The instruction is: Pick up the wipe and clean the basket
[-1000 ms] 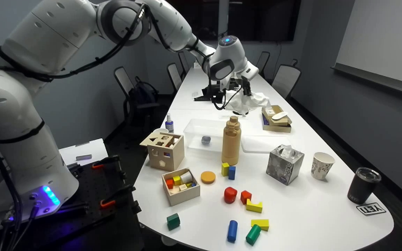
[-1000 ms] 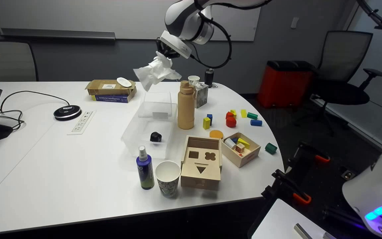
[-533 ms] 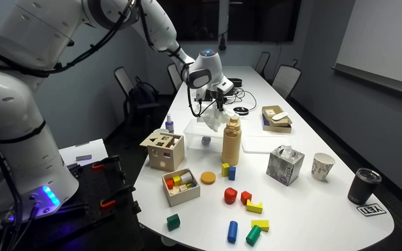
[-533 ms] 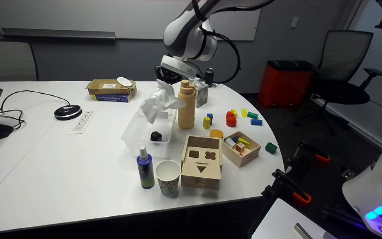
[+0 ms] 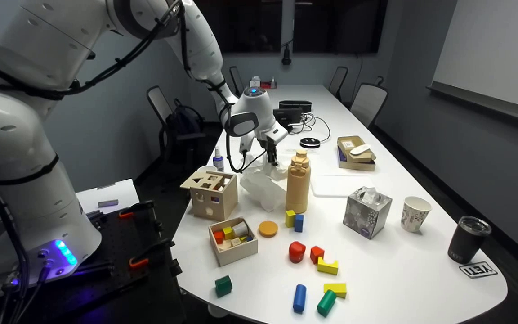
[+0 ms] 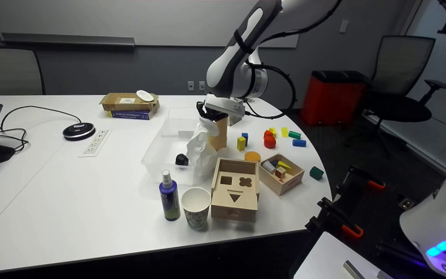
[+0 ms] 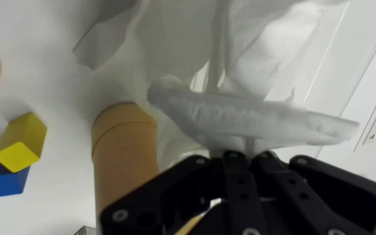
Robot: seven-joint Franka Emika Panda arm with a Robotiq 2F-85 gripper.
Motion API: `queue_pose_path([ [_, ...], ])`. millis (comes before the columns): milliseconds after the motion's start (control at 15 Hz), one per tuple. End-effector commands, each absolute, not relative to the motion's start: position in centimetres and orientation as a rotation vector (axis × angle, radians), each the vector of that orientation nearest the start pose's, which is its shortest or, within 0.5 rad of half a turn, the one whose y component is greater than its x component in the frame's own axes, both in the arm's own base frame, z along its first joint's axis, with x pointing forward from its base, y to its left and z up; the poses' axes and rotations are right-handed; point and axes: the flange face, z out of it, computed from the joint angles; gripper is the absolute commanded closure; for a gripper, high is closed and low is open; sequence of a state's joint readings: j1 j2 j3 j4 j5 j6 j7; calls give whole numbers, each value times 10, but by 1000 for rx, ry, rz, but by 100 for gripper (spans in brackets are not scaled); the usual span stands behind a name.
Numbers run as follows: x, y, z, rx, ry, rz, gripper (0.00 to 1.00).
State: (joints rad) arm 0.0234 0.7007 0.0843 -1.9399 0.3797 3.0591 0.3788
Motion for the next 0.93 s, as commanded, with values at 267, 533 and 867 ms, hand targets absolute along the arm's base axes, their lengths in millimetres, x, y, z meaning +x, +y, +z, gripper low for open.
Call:
queue_pose_path([
  [267, 640, 86, 165, -2608, 925, -576, 99],
  [533, 648, 97, 154, -2608, 899, -499, 99],
  [867, 648, 79, 113, -2640, 902, -332, 99],
])
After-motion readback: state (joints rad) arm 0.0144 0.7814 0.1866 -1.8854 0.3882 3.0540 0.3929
